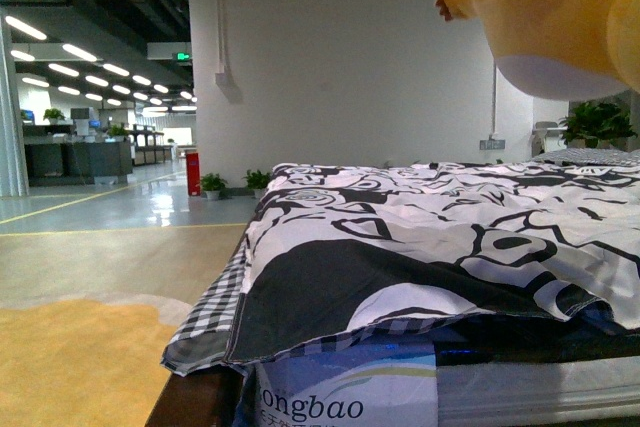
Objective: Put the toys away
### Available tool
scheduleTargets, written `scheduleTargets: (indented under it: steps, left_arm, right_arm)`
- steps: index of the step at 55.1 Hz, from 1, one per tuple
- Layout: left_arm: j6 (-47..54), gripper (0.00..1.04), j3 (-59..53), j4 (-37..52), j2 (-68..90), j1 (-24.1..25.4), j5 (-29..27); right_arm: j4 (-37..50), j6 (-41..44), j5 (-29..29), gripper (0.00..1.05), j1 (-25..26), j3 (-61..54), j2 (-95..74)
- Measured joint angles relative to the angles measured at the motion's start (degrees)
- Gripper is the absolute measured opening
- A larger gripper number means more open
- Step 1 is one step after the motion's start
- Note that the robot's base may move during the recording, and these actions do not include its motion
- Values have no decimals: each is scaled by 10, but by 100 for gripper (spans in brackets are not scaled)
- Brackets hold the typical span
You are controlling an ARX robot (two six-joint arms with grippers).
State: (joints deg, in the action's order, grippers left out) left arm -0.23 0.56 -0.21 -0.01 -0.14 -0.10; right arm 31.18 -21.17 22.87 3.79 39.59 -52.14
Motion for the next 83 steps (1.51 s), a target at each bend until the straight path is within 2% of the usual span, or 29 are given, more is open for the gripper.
scheduleTargets:
  steps: [20, 25, 28, 33, 56, 83]
  left_arm:
    - [0, 98, 0, 0, 0, 0, 0]
    - [0, 98, 0, 0, 0, 0, 0]
    - [0, 98, 0, 0, 0, 0, 0]
    - [0, 98, 0, 0, 0, 0, 0]
    - [0, 98, 0, 0, 0, 0, 1]
    - [0, 98, 0, 0, 0, 0, 1]
  right_arm:
    - [-8, 3, -8, 8, -2, 0, 2]
    - [-157, 90, -149, 8, -31, 14, 31]
    - [-206, 131, -203, 8, -35, -7, 54]
    - [-202, 169, -233, 8, -35, -63, 79]
    - [-138, 205, -229, 8, -37, -244, 182]
    - [-137, 206, -229, 8, -37, -334, 275]
